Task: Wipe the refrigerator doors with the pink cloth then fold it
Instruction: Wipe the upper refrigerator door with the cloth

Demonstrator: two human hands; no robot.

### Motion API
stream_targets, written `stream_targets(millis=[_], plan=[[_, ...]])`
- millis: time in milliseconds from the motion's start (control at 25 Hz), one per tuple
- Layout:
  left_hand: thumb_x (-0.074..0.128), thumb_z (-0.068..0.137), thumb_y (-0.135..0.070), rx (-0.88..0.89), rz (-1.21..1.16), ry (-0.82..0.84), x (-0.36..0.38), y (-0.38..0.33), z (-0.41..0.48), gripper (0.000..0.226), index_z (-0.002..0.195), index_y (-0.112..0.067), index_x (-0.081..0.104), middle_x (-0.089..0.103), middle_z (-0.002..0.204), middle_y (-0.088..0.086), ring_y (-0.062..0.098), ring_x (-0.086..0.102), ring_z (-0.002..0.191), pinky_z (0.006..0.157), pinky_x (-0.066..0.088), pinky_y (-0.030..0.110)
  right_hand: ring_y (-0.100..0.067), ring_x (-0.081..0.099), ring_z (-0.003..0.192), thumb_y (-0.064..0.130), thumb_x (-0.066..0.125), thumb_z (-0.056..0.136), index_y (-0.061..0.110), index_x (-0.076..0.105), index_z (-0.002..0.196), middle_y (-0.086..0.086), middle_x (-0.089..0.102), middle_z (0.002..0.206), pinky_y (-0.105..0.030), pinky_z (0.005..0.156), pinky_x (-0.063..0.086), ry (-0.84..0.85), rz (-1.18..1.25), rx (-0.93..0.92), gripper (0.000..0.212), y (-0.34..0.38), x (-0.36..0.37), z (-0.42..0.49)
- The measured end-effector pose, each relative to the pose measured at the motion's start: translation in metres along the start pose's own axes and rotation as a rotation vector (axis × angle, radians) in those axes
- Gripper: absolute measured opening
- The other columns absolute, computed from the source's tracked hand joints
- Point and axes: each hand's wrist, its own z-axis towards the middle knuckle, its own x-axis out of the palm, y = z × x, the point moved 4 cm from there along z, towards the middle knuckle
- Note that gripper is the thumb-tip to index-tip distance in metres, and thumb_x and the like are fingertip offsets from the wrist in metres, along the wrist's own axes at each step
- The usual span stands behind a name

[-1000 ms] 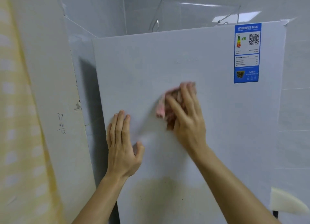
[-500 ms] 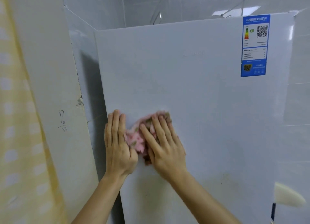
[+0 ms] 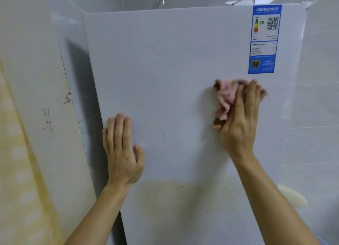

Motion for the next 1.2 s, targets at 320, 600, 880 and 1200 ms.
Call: stream_targets(millis=[320,600,880,1200], plan=[[0.046,0.092,-0.014,0.014,0.008,-0.008,0.0,0.0,0.0,0.073,0.16,0.003,0.029,0.023,0.17,0.02,0.036,0.011,0.162,0.13,0.009,0.058,-0.032,0.029,0.158,0.02,0.04,0.109,0.005,0.047,0.153,-0.011,0.029,0.17,-0.054,0.128,0.022,0.223,0.185,-0.205,0.047,0.073,0.027,-0.13],[0.047,0.093,-0.012,0.0,0.008,0.001,0.003,-0.012,-0.006,0.071,0.161,0.001,0.028,0.023,0.171,0.019,0.035,0.013,0.162,0.13,0.012,0.059,-0.026,0.039,0.154,0.007,0.042,0.108,0.004,0.049,0.148,-0.012,0.04,0.165,-0.046,0.127,0.031,0.365,0.271,-0.336,0.041,0.054,0.007,-0.145],[0.051,0.089,-0.002,0.073,-0.041,0.027,0.026,-0.063,-0.004,0.075,0.161,-0.004,0.031,0.023,0.171,0.018,0.036,0.014,0.161,0.131,0.009,0.055,-0.036,0.033,0.155,0.014,0.043,0.113,0.009,0.067,0.138,-0.017,0.039,0.163,-0.054,0.123,0.035,-0.037,0.113,0.083,0.035,-0.042,-0.031,-0.01],[0.057,0.086,-0.004,0.107,-0.024,0.018,0.044,-0.104,-0.006,0.075,0.159,-0.003,0.037,0.027,0.17,0.019,0.037,0.017,0.16,0.13,0.013,0.056,-0.034,0.022,0.16,0.019,0.031,0.114,0.013,0.045,0.153,-0.006,0.022,0.173,-0.058,0.128,0.023,0.217,0.161,-0.087,0.042,-0.049,-0.032,-0.155]])
